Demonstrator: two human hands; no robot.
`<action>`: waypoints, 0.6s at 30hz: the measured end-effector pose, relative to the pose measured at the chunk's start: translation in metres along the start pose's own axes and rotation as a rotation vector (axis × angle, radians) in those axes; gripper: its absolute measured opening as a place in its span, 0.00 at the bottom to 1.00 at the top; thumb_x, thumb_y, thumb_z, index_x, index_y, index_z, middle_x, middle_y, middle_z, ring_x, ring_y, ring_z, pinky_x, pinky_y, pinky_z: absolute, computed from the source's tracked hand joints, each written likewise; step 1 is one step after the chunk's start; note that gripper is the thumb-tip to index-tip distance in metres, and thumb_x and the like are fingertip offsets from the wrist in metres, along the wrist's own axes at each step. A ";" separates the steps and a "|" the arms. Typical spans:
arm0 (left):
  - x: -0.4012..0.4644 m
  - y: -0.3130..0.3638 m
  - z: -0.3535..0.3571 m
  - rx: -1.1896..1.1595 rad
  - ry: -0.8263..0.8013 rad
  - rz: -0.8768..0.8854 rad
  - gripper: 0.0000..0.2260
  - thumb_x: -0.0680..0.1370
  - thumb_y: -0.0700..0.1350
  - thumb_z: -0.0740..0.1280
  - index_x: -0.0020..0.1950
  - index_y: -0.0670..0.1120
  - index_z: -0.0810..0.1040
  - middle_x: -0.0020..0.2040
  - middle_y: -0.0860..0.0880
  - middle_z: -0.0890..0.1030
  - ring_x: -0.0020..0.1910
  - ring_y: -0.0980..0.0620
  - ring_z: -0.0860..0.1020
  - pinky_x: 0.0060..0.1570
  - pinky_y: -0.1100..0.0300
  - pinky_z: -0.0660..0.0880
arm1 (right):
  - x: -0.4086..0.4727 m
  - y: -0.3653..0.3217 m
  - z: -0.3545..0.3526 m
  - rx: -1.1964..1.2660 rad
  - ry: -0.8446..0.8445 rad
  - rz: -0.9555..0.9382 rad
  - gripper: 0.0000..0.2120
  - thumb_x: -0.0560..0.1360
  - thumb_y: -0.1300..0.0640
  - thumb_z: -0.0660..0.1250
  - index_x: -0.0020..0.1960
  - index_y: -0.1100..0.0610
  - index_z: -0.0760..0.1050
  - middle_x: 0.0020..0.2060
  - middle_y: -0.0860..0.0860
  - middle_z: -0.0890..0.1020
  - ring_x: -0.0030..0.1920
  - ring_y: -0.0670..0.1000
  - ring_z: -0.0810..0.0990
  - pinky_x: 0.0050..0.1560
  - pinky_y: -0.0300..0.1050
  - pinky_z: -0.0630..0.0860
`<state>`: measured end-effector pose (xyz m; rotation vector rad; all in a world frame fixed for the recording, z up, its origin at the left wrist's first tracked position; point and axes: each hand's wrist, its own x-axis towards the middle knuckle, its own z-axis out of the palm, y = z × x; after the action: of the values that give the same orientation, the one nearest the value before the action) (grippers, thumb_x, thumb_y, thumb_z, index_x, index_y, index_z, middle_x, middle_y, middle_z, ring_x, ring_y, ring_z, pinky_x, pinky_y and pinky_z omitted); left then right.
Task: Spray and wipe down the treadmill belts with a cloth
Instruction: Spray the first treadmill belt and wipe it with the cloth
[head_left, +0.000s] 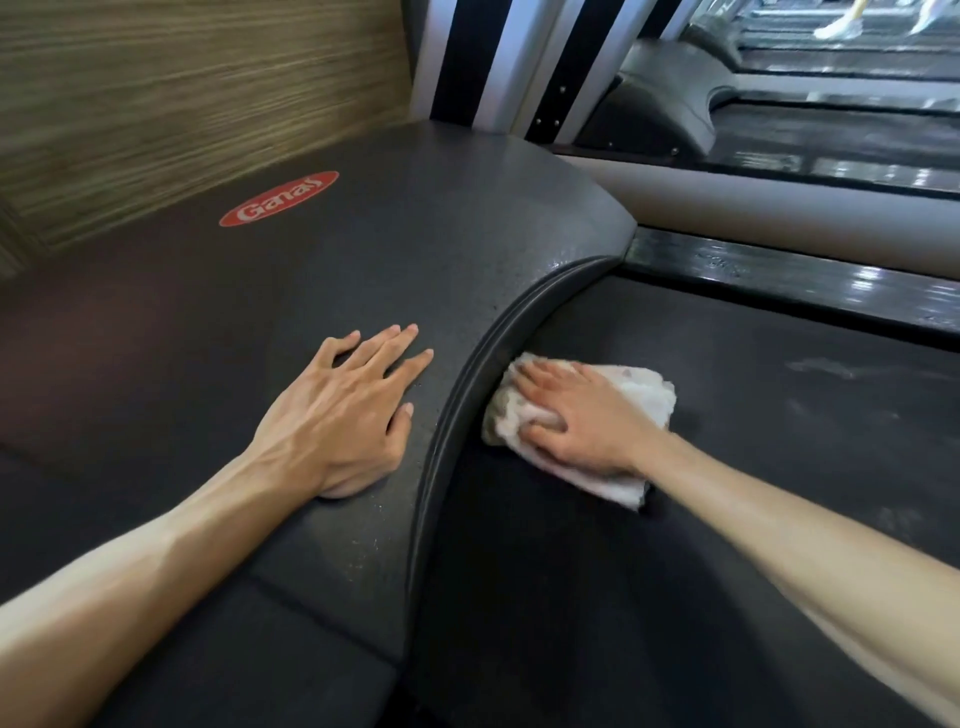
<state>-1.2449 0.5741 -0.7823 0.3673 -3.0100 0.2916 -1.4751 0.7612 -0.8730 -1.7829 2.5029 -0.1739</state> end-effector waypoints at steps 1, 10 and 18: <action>0.000 0.000 0.000 -0.001 0.002 -0.002 0.30 0.80 0.56 0.46 0.82 0.51 0.57 0.84 0.50 0.53 0.82 0.54 0.50 0.79 0.51 0.52 | -0.015 -0.004 0.002 0.011 -0.006 -0.064 0.40 0.77 0.33 0.46 0.85 0.49 0.52 0.83 0.46 0.53 0.83 0.46 0.49 0.82 0.50 0.46; 0.001 -0.001 0.002 0.004 0.020 0.012 0.31 0.79 0.56 0.47 0.82 0.50 0.59 0.83 0.49 0.55 0.82 0.53 0.53 0.79 0.50 0.53 | 0.005 0.030 -0.002 0.001 0.048 0.204 0.41 0.76 0.31 0.45 0.84 0.47 0.53 0.84 0.45 0.54 0.82 0.45 0.51 0.82 0.54 0.52; 0.002 -0.002 0.001 -0.023 0.031 0.008 0.29 0.80 0.55 0.49 0.82 0.51 0.59 0.83 0.50 0.55 0.82 0.53 0.52 0.79 0.50 0.52 | -0.007 -0.038 0.012 -0.003 0.033 0.127 0.37 0.79 0.33 0.45 0.85 0.46 0.49 0.84 0.46 0.51 0.83 0.48 0.48 0.82 0.54 0.48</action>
<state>-1.2461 0.5719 -0.7832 0.3453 -2.9826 0.2607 -1.4356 0.7550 -0.8806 -1.6279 2.6308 -0.1938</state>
